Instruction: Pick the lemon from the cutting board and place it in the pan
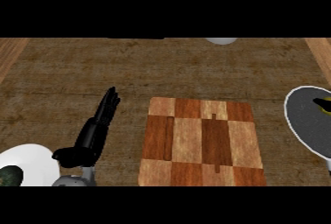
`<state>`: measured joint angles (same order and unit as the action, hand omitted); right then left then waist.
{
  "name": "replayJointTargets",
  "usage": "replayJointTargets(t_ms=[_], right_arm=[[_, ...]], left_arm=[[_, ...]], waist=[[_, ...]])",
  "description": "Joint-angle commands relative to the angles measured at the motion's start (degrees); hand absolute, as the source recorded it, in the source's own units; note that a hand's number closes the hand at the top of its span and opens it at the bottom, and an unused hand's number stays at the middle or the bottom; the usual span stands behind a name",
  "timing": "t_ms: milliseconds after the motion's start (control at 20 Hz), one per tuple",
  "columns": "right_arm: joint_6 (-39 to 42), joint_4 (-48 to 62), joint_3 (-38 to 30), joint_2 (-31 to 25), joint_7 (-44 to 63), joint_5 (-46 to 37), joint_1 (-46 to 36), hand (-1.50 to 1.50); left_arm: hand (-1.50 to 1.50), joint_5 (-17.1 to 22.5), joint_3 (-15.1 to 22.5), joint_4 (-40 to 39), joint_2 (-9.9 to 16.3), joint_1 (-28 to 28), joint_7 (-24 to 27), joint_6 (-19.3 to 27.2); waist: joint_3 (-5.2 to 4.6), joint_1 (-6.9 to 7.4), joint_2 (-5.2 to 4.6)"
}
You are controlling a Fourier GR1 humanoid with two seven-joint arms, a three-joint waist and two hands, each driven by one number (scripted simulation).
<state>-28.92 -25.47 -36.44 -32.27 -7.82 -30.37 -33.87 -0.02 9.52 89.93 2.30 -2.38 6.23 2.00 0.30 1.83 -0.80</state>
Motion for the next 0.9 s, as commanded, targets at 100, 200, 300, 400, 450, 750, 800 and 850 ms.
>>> replayJointTargets(t_ms=[100,200,300,400,450,750,800,850], right_arm=[[0.46,-0.28,-8.46,-0.52,-12.82,10.34,1.24,-1.50],[2.07,-0.30,-9.90,-0.51,-13.61,12.94,1.10,-1.50],[6.71,-0.80,-11.12,-1.52,-13.83,15.85,1.40,-1.50],[12.10,-5.03,-10.96,-0.80,-12.90,18.19,5.54,-1.50],[14.85,-6.42,-12.61,0.42,-16.64,20.56,9.07,-1.50],[29.82,-14.04,-11.56,1.64,-18.39,25.67,18.80,-1.50],[31.19,-18.30,-11.69,3.20,-16.81,26.83,21.05,-1.50],[32.47,-20.21,-11.74,4.52,-18.34,28.07,23.41,-1.50]], left_arm=[[0.00,0.45,0.08,2.64,0.69,3.47,0.23,-0.65],[0.00,-0.08,-1.64,0.13,0.36,-0.82,-1.68,0.79],[0.00,1.83,-3.02,2.31,2.63,1.81,-0.68,-1.70],[0.00,0.46,-1.04,0.51,0.43,3.53,-0.05,-0.30],[0.00,0.95,-1.81,4.64,1.90,4.71,-1.16,-0.58],[0.00,0.28,-1.78,3.44,0.96,4.30,-1.46,0.26],[0.00,-1.70,-0.76,-1.76,-0.79,3.97,4.12,1.29],[0.00,-0.11,-1.57,1.11,0.39,2.62,-0.15,0.03]], waist=[[-0.09,-0.84,0.47],[-0.16,-1.44,0.55],[-0.21,-1.39,0.72],[-0.33,-2.39,1.06],[-0.32,-2.60,1.24],[-0.37,-2.65,1.12],[-0.47,-3.43,1.24],[-0.40,-2.96,1.14]])
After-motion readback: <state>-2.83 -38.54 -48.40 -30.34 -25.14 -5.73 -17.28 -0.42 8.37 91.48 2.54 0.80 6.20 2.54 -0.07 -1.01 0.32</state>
